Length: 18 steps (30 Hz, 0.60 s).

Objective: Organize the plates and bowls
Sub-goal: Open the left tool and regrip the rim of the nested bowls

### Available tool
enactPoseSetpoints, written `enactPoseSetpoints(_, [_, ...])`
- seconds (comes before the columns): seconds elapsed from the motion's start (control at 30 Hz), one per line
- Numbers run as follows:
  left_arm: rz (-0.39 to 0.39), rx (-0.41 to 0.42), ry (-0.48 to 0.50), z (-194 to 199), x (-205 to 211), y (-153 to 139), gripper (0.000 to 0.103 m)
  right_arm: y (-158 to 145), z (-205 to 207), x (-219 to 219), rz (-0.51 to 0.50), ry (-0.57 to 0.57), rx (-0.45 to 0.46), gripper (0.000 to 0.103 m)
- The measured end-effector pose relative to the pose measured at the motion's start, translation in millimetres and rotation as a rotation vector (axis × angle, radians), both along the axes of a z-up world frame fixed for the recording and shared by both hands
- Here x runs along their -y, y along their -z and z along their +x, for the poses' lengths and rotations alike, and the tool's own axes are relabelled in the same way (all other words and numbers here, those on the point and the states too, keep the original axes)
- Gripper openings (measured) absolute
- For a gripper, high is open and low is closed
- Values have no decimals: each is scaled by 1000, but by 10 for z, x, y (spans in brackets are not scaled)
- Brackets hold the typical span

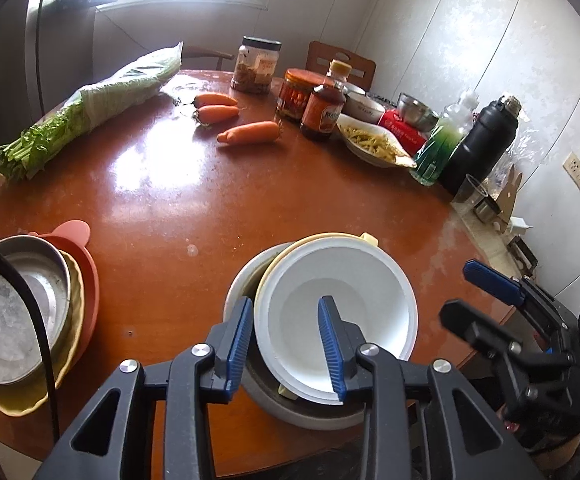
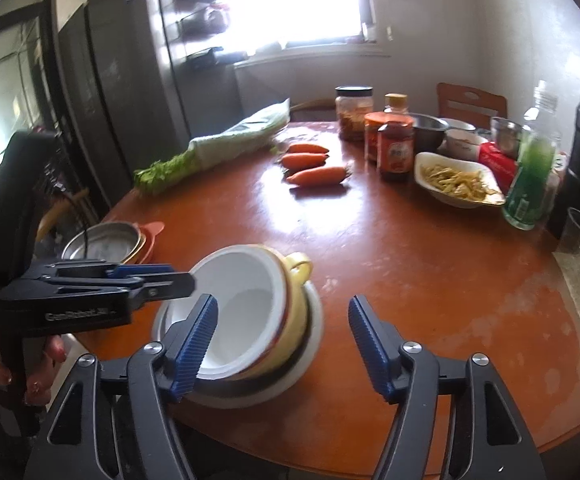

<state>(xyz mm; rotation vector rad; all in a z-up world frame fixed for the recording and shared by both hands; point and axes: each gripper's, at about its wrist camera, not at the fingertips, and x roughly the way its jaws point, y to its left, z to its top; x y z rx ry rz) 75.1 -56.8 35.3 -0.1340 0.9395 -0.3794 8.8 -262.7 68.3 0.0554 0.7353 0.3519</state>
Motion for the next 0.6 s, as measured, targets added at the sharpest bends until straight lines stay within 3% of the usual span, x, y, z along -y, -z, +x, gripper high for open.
enactPoseSetpoints(0.33, [-5, 20, 10, -90, -103, -4, 64, 73, -149, 224, -14, 89, -21, 80])
enactPoseSetpoints(0.6, [3, -2, 14, -17, -104, 144, 67, 310, -198, 331, 226, 116, -134, 85])
